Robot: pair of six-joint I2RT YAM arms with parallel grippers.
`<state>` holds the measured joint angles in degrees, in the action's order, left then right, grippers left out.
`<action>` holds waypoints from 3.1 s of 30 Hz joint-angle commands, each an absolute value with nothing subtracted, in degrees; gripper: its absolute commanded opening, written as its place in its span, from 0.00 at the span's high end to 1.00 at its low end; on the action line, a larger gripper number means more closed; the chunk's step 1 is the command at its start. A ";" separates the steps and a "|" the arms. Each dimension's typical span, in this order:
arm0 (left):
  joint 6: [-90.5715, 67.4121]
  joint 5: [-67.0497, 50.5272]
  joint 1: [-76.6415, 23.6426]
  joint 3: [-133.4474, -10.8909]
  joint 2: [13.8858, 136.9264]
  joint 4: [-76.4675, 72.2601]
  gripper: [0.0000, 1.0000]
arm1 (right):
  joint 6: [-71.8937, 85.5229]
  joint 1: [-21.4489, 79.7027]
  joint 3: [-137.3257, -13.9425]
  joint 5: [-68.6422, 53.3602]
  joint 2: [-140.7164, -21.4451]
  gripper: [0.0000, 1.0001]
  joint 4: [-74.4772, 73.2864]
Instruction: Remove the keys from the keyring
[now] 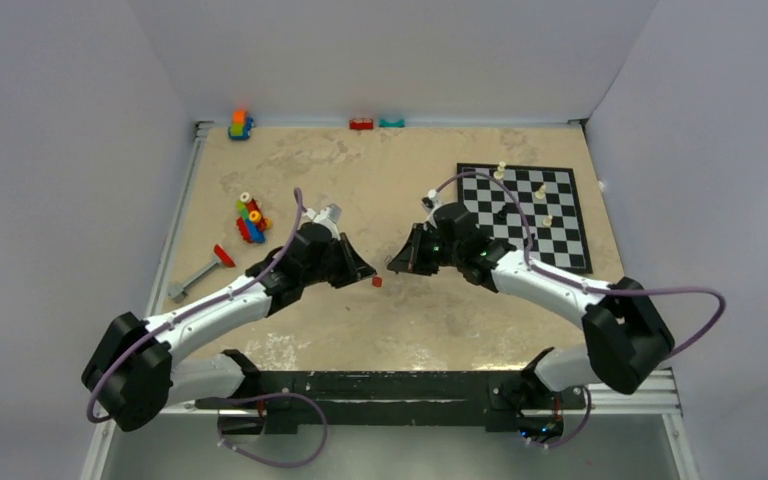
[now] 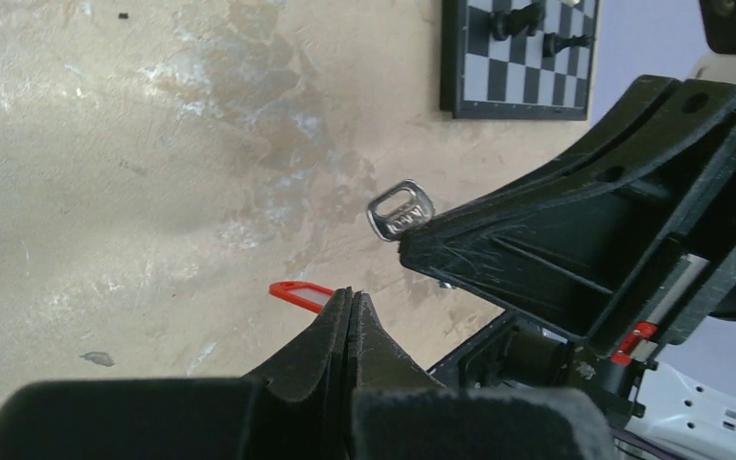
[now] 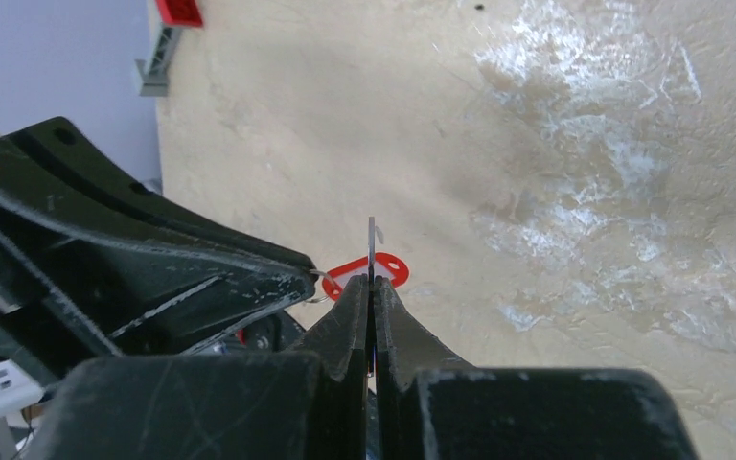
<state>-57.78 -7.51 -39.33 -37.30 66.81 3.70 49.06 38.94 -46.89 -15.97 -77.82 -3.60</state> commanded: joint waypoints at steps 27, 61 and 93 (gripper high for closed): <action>-52.87 -5.46 -38.86 -41.15 86.55 3.43 1.00 | 48.94 38.44 -43.08 -19.69 -97.91 1.00 8.62; -46.86 -0.19 -38.50 -46.22 71.75 14.05 0.11 | 37.33 38.18 -52.05 -5.91 -78.53 0.29 -18.78; -26.57 4.70 -38.49 -50.39 37.39 30.40 0.00 | 34.71 38.21 -41.11 4.02 -36.08 0.10 -4.77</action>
